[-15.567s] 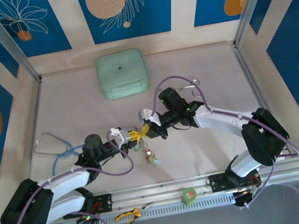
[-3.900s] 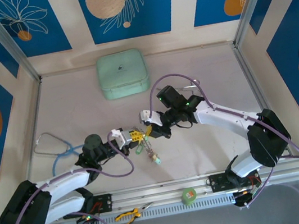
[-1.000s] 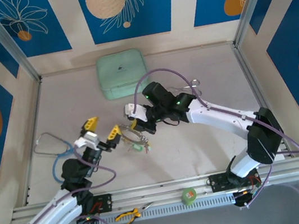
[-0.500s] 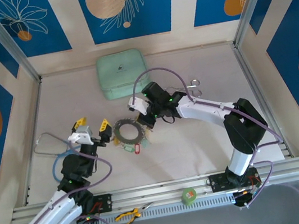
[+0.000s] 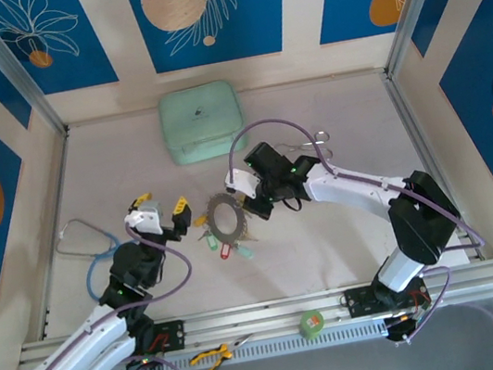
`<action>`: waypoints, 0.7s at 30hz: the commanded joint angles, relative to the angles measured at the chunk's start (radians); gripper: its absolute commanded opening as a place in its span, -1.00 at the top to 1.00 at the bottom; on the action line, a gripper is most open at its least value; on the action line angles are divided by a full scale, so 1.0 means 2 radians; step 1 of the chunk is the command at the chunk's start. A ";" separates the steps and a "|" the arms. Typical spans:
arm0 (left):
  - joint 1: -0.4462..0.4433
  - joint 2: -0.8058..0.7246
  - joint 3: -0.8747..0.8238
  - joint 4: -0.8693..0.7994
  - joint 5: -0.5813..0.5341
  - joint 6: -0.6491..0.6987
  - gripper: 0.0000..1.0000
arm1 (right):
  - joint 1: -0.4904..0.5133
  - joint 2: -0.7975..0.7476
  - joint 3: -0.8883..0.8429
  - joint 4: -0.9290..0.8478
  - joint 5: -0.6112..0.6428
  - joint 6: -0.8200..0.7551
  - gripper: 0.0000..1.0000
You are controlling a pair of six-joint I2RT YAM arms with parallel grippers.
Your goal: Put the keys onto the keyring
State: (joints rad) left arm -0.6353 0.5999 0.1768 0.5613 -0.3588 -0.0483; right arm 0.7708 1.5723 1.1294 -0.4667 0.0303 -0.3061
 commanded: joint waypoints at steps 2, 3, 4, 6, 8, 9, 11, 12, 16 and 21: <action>-0.001 -0.002 0.013 -0.048 0.014 -0.034 -0.60 | 0.025 -0.025 -0.013 -0.053 -0.002 -0.028 1.00; -0.001 -0.004 0.013 -0.055 0.012 -0.040 -0.59 | 0.035 -0.027 -0.016 -0.069 0.001 -0.037 1.00; -0.001 -0.004 0.013 -0.059 0.010 -0.043 -0.59 | 0.045 -0.029 -0.018 -0.087 0.002 -0.048 1.00; -0.001 -0.001 0.014 -0.060 0.009 -0.047 -0.59 | 0.061 -0.029 -0.023 -0.114 0.010 -0.059 1.00; -0.001 0.006 0.016 -0.059 0.008 -0.047 -0.59 | 0.074 -0.028 -0.026 -0.140 0.019 -0.068 1.00; -0.001 0.010 0.018 -0.058 0.008 -0.048 -0.59 | 0.081 -0.027 -0.028 -0.154 0.024 -0.073 1.00; -0.001 0.018 0.020 -0.052 0.007 -0.051 -0.59 | 0.093 -0.024 -0.034 -0.171 0.031 -0.083 1.00; -0.001 0.022 0.020 -0.048 0.007 -0.051 -0.59 | 0.098 -0.022 -0.037 -0.178 0.035 -0.087 1.00; -0.001 0.038 0.022 -0.036 0.007 -0.051 -0.59 | 0.104 -0.006 -0.051 -0.187 0.047 -0.101 1.00; -0.001 0.047 0.026 -0.029 0.006 -0.047 -0.59 | 0.110 0.013 -0.059 -0.194 0.052 -0.116 1.00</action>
State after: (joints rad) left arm -0.6353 0.6907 0.1940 0.4644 -0.3485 -0.1337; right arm 0.9817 1.5814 1.0229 -0.8127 0.1291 -0.4984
